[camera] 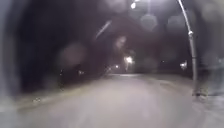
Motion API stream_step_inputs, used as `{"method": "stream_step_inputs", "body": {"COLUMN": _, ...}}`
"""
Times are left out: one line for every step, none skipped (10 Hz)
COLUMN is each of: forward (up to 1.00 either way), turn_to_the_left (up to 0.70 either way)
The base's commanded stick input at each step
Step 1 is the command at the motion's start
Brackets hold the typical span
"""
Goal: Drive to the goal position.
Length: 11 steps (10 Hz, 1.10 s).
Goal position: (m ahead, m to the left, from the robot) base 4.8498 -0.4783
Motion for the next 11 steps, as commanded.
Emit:
{"method": "stream_step_inputs", "body": {"forward": 1.00, "turn_to_the_left": 0.00}}
{"method": "stream_step_inputs", "body": {"forward": 1.00, "turn_to_the_left": 0.00}}
{"method": "stream_step_inputs", "body": {"forward": 1.00, "turn_to_the_left": -0.07}}
{"method": "stream_step_inputs", "body": {"forward": 1.00, "turn_to_the_left": -0.21}}
{"method": "stream_step_inputs", "body": {"forward": 1.00, "turn_to_the_left": -0.35}}
{"method": "stream_step_inputs", "body": {"forward": 1.00, "turn_to_the_left": -0.40}}
{"method": "stream_step_inputs", "body": {"forward": 1.00, "turn_to_the_left": -0.40}}
{"method": "stream_step_inputs", "body": {"forward": 1.00, "turn_to_the_left": -0.10}}
{"method": "stream_step_inputs", "body": {"forward": 1.00, "turn_to_the_left": 0.00}}
{"method": "stream_step_inputs", "body": {"forward": 1.00, "turn_to_the_left": 0.00}}
{"method": "stream_step_inputs", "body": {"forward": 1.00, "turn_to_the_left": 0.00}}
